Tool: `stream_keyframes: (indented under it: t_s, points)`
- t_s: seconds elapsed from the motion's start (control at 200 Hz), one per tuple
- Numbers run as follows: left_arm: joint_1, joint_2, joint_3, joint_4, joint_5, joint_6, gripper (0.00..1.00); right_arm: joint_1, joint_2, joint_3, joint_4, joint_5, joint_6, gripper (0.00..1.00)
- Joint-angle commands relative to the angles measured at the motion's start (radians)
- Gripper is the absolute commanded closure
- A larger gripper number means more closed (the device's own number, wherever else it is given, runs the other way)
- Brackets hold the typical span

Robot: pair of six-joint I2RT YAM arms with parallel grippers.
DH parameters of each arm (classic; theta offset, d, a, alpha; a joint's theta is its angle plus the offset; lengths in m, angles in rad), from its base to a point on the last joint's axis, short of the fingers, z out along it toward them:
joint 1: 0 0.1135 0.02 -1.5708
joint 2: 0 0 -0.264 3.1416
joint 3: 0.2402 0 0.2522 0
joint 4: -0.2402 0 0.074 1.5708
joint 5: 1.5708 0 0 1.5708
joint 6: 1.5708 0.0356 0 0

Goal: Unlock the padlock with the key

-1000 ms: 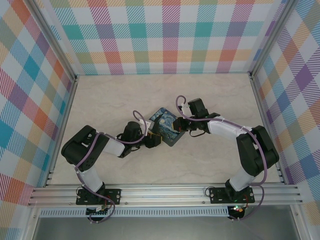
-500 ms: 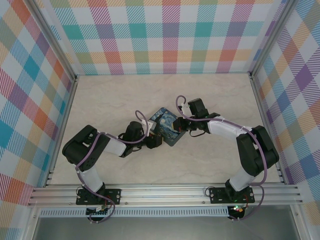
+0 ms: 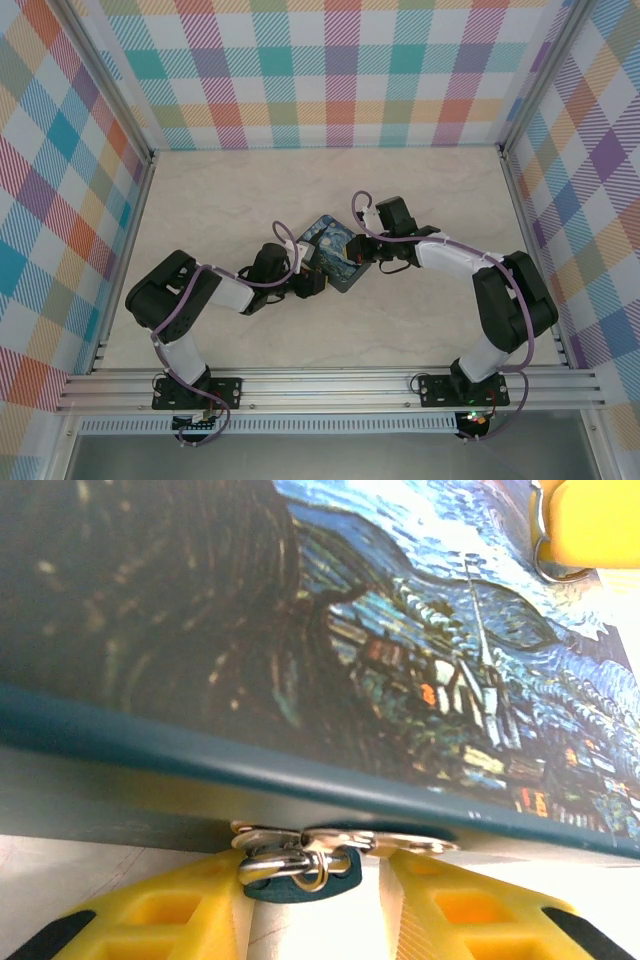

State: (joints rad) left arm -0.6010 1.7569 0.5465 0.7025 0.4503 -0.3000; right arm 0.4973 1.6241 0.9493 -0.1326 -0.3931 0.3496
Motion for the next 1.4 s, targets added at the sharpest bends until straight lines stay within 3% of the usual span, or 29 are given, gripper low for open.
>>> stream_keyframes:
  t_s: [0.0, 0.755, 1.4]
  points:
    - [-0.029, 0.026, 0.009, -0.071, 0.012, -0.024, 0.62, -0.005, -0.012, -0.018, -0.022, 0.007, -0.021, 0.96]
    - [-0.029, 0.047, 0.025, 0.015, -0.039, -0.081, 0.63, -0.005, -0.021, -0.035, -0.014, 0.005, 0.003, 0.96]
    - [-0.029, 0.118, 0.076, 0.074, -0.056, -0.124, 0.73, -0.004, -0.043, -0.059, -0.018, 0.024, 0.016, 0.96]
